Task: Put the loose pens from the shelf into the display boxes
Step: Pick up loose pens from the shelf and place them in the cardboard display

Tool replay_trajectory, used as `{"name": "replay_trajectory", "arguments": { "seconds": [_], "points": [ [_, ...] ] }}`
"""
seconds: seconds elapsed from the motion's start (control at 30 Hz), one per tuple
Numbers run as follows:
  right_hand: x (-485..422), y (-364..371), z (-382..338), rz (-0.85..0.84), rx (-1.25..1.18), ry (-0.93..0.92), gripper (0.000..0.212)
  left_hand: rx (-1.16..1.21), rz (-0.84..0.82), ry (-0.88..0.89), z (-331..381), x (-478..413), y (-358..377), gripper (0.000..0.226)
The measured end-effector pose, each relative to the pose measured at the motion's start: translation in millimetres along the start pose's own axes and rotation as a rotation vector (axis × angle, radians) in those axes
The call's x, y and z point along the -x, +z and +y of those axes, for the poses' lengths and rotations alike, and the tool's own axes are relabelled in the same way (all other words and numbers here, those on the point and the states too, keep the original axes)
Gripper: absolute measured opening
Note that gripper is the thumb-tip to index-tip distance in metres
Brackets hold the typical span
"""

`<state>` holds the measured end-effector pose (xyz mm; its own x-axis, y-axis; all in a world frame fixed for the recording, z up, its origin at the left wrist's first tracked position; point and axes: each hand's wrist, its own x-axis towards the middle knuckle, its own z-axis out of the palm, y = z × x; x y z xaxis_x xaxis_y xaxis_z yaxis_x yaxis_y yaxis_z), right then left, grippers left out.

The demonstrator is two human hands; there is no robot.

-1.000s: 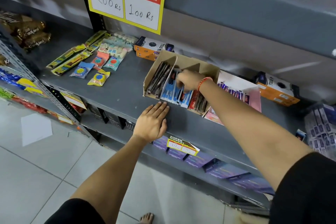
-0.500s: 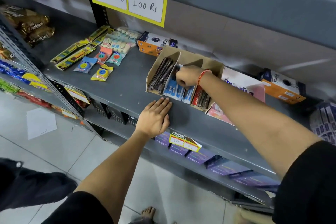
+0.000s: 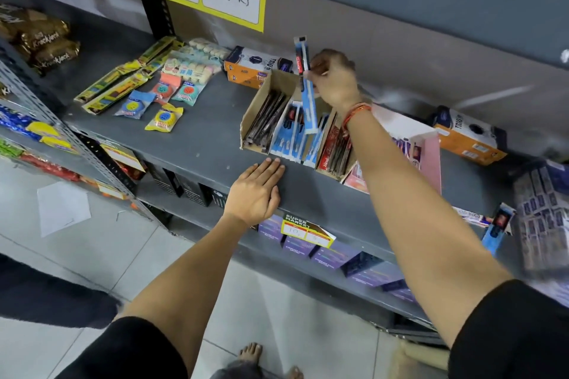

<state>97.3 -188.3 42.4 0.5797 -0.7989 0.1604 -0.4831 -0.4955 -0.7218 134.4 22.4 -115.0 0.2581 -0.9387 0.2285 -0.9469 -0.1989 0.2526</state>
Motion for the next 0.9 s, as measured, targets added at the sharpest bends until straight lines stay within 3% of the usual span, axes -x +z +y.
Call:
{"name": "replay_trajectory", "arguments": {
  "seconds": [0.1, 0.17, 0.23, 0.3, 0.43, 0.63, 0.8, 0.9],
  "points": [
    [8.2, 19.8, -7.6, 0.034, 0.041, 0.198, 0.013, 0.018, 0.008, -0.004, 0.4, 0.0, 0.0, 0.048],
    [25.1, 25.0, -4.2, -0.084, 0.122, 0.338, 0.030, 0.024, 0.006, -0.003, 0.2, -0.5, 0.4, 0.048],
    [38.9, 30.5, 1.8, -0.255, 0.232, 0.350, 0.037, 0.026, 0.006, -0.003, -0.4, 0.0, 0.8, 0.049],
    [43.5, 37.3, 5.4, -0.216, 0.249, 0.393, 0.035, 0.030, 0.013, -0.001, -0.7, 0.3, 1.4, 0.049],
    [22.5, 55.7, 6.2, -0.055, 0.219, 0.389, 0.037, 0.040, 0.023, 0.009, -1.7, -1.9, 0.6, 0.049],
    [22.3, 63.4, 27.4, -0.062, 0.337, 0.399, 0.035, 0.054, 0.040, 0.020, -2.5, -0.5, 3.4, 0.049],
    [34.2, 77.0, 27.4, -0.017, 0.459, 0.253, 0.034, 0.043, 0.036, 0.022, -3.4, -1.6, 4.3, 0.049],
    [48.8, 86.0, 23.1, -0.100, 0.467, 0.210, 0.029, 0.040, 0.031, 0.028, -3.0, -1.8, 3.8, 0.049]
  ]
}}
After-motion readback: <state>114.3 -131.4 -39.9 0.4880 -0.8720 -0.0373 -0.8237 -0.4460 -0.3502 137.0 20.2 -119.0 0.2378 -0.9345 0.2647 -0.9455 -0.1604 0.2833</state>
